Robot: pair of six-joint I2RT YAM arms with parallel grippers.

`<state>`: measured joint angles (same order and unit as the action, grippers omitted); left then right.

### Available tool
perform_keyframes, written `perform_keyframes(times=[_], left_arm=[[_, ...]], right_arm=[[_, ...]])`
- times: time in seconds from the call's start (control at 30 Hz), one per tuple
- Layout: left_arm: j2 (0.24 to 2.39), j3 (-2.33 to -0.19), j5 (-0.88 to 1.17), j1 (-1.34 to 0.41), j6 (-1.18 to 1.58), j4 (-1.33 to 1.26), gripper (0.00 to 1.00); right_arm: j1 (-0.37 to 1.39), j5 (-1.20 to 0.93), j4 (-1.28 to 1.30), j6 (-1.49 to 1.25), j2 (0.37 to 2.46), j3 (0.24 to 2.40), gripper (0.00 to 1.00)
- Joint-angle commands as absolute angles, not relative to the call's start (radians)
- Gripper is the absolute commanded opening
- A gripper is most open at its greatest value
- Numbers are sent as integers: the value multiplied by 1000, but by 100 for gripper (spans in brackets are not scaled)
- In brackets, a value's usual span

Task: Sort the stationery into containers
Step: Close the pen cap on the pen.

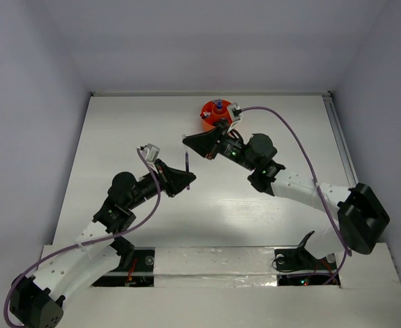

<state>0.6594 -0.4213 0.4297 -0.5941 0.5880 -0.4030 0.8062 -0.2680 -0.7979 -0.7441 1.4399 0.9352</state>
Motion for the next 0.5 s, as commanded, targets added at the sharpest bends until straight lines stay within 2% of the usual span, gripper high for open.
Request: perform_keyframes(times=[0.0, 0.47], left_arm=[[637, -453, 416, -598, 569, -425, 0], [646, -459, 428, -598, 586, -454, 0]], right_arm=[[811, -245, -845, -716, 1385, 953, 0], [811, -253, -859, -730, 1404, 934, 0]])
